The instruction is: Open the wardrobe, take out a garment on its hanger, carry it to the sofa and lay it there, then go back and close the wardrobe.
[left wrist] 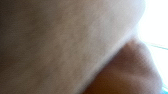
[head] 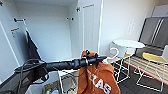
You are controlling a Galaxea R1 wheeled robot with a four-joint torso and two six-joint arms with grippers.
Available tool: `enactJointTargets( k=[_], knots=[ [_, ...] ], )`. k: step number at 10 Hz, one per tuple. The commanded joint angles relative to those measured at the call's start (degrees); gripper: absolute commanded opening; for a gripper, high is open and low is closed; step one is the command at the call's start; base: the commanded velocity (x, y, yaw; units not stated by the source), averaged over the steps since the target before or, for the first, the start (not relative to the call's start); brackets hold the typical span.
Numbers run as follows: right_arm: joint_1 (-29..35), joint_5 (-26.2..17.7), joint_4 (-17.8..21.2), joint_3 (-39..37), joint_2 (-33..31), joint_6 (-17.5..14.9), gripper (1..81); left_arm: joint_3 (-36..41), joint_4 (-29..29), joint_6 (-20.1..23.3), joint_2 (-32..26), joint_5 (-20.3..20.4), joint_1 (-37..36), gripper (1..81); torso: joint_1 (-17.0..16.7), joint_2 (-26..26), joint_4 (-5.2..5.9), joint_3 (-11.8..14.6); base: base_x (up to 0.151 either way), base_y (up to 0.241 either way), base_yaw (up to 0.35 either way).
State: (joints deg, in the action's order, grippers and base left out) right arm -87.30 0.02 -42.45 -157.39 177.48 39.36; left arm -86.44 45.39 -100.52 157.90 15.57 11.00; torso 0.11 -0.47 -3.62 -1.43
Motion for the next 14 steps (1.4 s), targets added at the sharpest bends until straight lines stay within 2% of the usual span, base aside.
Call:
enactJointTargets(
  k=[1, 14],
  knots=[
    [2.7, -2.1, 0.3, 0.3, 0.4, -0.2, 81.1, 1.2, 0.5, 0.8, 0.1, 3.8, -11.8, 1.0, 0.0, 0.0, 0.0, 0.0, 0.0, 0.0, -0.248],
    [2.4, -2.1, 0.3, 0.3, 0.4, -0.2, 81.1, 1.5, 0.7, 0.8, 0.0, 4.0, -11.7, 1.0, 0.0, 0.0, 0.0, 0.0, 0.0, 0.0, -0.248]
  ],
)
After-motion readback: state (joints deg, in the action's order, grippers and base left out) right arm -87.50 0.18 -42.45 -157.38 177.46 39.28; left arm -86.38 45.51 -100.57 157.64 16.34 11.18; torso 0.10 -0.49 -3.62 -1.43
